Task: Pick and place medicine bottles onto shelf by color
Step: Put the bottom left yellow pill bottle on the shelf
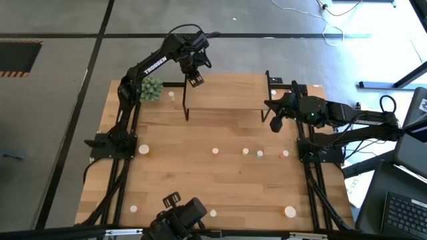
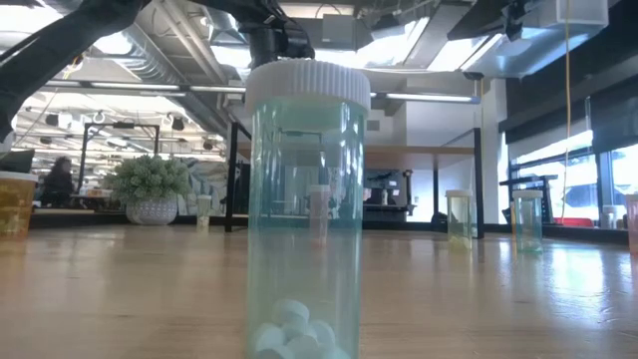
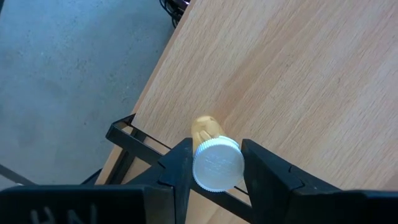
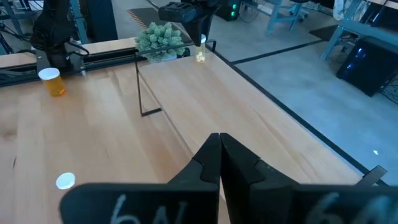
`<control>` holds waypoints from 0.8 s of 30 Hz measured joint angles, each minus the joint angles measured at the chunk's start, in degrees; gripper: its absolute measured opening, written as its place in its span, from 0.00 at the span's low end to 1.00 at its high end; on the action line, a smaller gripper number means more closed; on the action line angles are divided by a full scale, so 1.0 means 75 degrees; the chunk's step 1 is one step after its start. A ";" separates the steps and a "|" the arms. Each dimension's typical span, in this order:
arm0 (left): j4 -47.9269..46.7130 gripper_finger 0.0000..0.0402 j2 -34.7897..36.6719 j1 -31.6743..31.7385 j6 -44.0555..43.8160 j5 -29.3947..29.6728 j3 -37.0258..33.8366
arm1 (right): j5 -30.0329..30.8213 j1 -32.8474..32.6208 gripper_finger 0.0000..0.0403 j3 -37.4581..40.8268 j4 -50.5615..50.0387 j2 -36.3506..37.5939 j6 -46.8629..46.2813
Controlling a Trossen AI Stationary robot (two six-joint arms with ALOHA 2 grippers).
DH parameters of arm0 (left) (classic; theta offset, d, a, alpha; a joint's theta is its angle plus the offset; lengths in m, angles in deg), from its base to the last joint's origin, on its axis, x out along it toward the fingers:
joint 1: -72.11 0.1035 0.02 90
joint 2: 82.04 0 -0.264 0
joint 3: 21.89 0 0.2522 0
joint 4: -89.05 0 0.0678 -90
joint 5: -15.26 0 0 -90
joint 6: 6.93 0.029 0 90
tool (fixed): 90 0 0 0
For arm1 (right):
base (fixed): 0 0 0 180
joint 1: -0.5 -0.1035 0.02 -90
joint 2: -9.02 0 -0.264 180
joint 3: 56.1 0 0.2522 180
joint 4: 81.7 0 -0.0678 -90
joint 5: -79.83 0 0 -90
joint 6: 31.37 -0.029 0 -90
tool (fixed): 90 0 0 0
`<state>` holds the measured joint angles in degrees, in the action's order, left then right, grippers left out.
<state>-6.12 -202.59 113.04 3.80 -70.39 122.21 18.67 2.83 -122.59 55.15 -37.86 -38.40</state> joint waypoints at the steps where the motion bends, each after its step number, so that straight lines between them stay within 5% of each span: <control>1: -0.0001 0.30 0.0000 0.0000 0.0026 0.0000 0.0000 | 0.0000 0.0000 0.01 0.0000 0.0000 0.0000 0.0000; 24: -0.0067 0.30 0.0000 0.0000 -0.0008 -0.0284 0.0000 | 0.0000 0.0000 0.01 0.0000 -0.0003 0.0000 0.0000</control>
<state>-6.62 -202.59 113.04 3.74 -72.52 122.21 18.67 2.83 -122.59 55.13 -37.86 -38.40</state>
